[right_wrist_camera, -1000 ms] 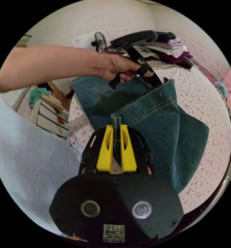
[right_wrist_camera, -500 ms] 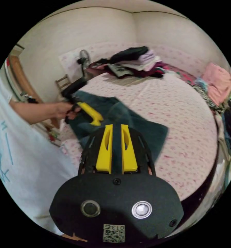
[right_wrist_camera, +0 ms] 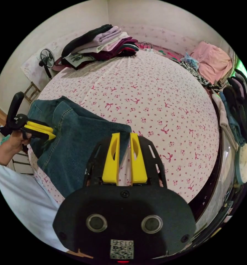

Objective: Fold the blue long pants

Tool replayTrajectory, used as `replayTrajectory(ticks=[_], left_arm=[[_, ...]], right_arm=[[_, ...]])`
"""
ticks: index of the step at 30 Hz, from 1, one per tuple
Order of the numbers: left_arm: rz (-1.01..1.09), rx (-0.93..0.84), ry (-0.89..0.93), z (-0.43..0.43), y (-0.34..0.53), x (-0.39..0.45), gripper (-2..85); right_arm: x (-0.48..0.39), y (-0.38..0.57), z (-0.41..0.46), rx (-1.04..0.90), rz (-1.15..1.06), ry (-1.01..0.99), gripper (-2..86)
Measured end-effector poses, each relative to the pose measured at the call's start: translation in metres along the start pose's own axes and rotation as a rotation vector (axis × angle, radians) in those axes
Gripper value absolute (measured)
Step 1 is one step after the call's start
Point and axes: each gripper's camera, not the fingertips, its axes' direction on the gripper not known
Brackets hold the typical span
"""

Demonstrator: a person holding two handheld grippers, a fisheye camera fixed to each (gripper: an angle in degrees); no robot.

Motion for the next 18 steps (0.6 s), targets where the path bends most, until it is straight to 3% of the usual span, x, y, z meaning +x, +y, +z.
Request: replayTrajectory(ticks=[5, 10, 14, 18], left_arm=[[0.005, 0.051, 0.056, -0.037, 0.013, 0.000, 1.4], [-0.008, 0.044, -0.058, -0.071, 0.027, -0.015, 1.2], [-0.071, 0.002, 0.060, -0.063, 0.035, -0.041, 1.3], [0.031, -0.010, -0.083, -0.080, 0.040, -0.014, 1.5]], right_arm=[[-0.013, 0.002, -0.023, 0.046, -0.025, 0.076, 6.0], [-0.028, 0.005, -0.036, 0.086, -0.062, 0.141, 5.3], [-0.033, 0.003, -0.034, 0.062, -0.058, 0.123, 3.1], [-0.047, -0.005, -0.047, 0.122, -0.113, 0.121, 2.1]])
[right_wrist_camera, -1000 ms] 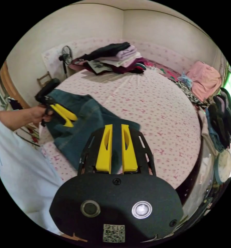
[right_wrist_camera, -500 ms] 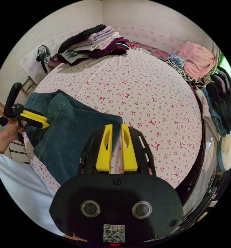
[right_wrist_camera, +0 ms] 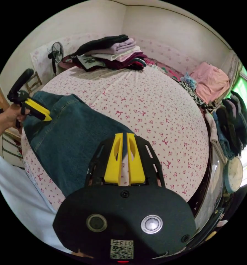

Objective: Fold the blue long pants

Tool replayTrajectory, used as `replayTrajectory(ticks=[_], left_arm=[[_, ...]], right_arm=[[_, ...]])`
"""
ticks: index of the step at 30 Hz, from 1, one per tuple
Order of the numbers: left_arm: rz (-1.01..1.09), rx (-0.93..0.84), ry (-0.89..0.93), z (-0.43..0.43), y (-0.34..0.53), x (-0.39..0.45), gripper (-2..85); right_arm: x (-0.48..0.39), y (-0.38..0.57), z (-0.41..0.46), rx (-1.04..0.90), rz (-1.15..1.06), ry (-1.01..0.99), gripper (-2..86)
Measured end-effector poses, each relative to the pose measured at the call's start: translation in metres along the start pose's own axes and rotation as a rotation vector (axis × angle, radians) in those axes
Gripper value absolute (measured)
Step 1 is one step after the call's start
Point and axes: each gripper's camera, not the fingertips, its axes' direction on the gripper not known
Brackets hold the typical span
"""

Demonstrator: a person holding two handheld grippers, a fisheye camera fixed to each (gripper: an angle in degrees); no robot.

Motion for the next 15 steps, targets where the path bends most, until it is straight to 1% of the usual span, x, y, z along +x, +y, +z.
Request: replayTrajectory(ticks=[1, 3, 4, 5, 6, 8, 9, 10, 11, 12, 14, 15], left_arm=[[0.034, -0.004, -0.059, -0.006, 0.003, 0.011, 1.6], [0.033, -0.004, -0.090, -0.008, 0.009, 0.014, 1.8], [-0.002, -0.023, -0.064, -0.003, 0.014, 0.006, 2.1], [-0.028, -0.030, -0.040, 0.000, 0.017, 0.000, 2.2], [-0.083, -0.003, 0.017, 0.001, 0.024, -0.009, 2.6], [-0.126, 0.018, 0.068, -0.003, 0.031, -0.015, 3.6], [-0.137, 0.018, 0.077, -0.007, 0.033, -0.016, 4.7], [-0.155, 0.021, 0.069, -0.013, 0.035, -0.017, 6.3], [-0.167, 0.029, 0.068, -0.016, 0.036, -0.019, 7.0], [-0.192, 0.067, 0.089, -0.025, 0.038, -0.023, 8.4], [-0.218, 0.135, 0.157, -0.035, 0.039, -0.031, 9.4], [-0.230, 0.169, 0.197, -0.039, 0.037, -0.036, 10.4]], right_arm=[[-0.005, -0.003, 0.005, -0.018, -0.035, 0.008, 1.9], [-0.007, -0.007, 0.019, -0.073, -0.046, 0.013, 1.5], [-0.006, -0.007, 0.034, -0.140, -0.048, -0.010, 1.3], [-0.003, -0.005, 0.042, -0.145, -0.042, -0.053, 1.0], [-0.001, -0.005, 0.039, -0.122, -0.029, -0.051, 0.8], [0.003, -0.009, 0.033, -0.167, -0.013, -0.042, 0.4], [0.003, -0.010, 0.028, -0.165, -0.009, -0.028, 0.3], [0.002, -0.007, 0.013, -0.112, -0.018, -0.031, 0.4], [-0.003, -0.003, -0.004, -0.059, -0.045, -0.063, 0.5], [-0.007, -0.001, -0.011, -0.045, -0.063, -0.085, 0.6], [-0.033, 0.011, -0.034, -0.021, -0.155, -0.217, 1.3], [-0.042, 0.014, -0.039, -0.015, -0.181, -0.248, 1.6]])
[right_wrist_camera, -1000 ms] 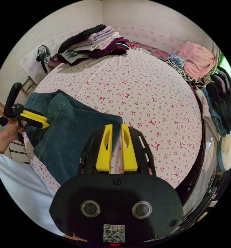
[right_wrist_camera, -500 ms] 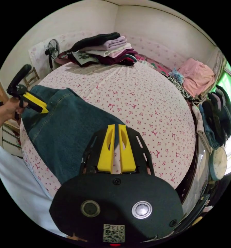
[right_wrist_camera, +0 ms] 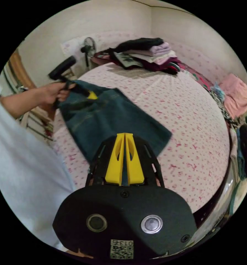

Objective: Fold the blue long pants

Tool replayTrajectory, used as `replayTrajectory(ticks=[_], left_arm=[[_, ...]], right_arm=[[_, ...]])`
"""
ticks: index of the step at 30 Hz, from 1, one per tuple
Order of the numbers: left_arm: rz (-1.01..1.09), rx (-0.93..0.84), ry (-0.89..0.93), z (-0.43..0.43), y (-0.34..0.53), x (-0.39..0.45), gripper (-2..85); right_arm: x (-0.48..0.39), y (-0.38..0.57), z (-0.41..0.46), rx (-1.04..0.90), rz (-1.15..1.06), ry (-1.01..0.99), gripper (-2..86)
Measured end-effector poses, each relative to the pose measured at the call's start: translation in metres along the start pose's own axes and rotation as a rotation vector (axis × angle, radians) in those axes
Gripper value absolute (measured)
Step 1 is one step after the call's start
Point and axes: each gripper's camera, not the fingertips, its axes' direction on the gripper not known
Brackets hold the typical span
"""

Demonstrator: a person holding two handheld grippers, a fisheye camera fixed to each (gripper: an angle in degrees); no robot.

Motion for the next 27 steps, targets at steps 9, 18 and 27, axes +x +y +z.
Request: replayTrajectory(ticks=[9, 18, 27], left_arm=[[0.064, -0.125, -0.058, 0.012, -0.025, 0.021, 3.0], [0.310, -0.157, -0.235, -0.018, -0.015, 0.085, 2.0], [0.104, -0.128, -0.085, -0.006, 0.025, 0.037, 7.1]], right_arm=[[-0.142, -0.013, 0.036, -0.058, -0.494, -0.147, 10.2], [-0.109, -0.029, 0.036, -0.045, -0.275, -0.366, 2.3], [-0.104, -0.018, 0.040, -0.066, -0.188, -0.406, 2.4]])
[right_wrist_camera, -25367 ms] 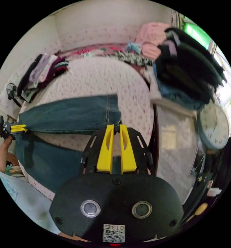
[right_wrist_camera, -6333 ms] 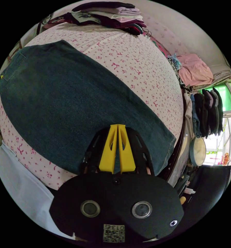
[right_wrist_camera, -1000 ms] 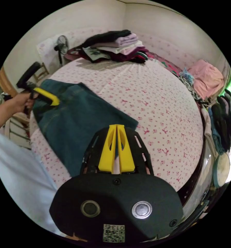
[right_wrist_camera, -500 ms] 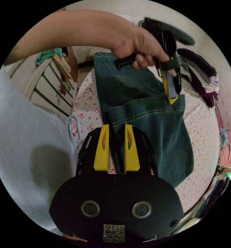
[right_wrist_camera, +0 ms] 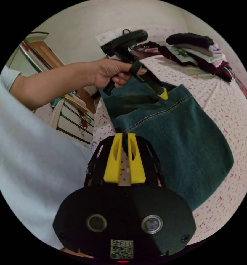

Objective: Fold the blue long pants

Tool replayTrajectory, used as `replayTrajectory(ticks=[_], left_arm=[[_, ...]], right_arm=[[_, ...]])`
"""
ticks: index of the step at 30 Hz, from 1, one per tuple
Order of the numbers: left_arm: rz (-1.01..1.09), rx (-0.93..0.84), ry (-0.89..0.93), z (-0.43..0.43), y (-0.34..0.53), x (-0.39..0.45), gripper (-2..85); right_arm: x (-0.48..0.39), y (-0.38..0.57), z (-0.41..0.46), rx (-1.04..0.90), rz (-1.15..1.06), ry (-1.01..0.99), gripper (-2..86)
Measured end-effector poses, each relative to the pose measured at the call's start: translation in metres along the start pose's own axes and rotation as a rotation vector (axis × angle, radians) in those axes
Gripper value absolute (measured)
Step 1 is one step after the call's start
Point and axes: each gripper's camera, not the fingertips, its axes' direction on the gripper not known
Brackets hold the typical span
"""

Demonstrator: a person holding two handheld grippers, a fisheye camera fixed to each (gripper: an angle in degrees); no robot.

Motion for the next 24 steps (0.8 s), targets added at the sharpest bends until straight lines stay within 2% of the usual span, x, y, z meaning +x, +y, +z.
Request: replayTrajectory(ticks=[4, 8, 9, 12, 17, 19, 24], left_arm=[[-0.052, -0.011, 0.179, 0.004, 0.042, -0.001, 8.8], [-0.084, -0.013, 0.182, 0.016, 0.072, 0.020, 10.3], [-0.073, -0.048, 0.163, 0.027, 0.077, 0.031, 8.4], [0.029, -0.065, -0.095, 0.041, 0.087, 0.063, 4.3], [0.038, -0.079, -0.122, 0.043, 0.106, 0.074, 0.8], [0.066, -0.026, -0.194, 0.035, 0.119, 0.086, 0.5], [0.243, 0.099, -0.247, 0.045, 0.129, 0.138, 0.4]], right_arm=[[-0.018, 0.035, -0.036, 0.042, 0.012, 0.189, 2.1], [-0.016, 0.073, -0.057, 0.033, 0.125, 0.553, 1.3], [-0.014, 0.077, -0.055, 0.018, 0.137, 0.587, 1.1], [-0.001, 0.090, -0.027, -0.128, 0.179, 0.558, 0.3], [-0.009, 0.079, -0.040, -0.112, 0.241, 0.548, -0.1], [-0.020, 0.082, -0.049, -0.057, 0.236, 0.578, -0.1], [-0.027, 0.091, -0.016, -0.138, 0.260, 0.604, 0.1]])
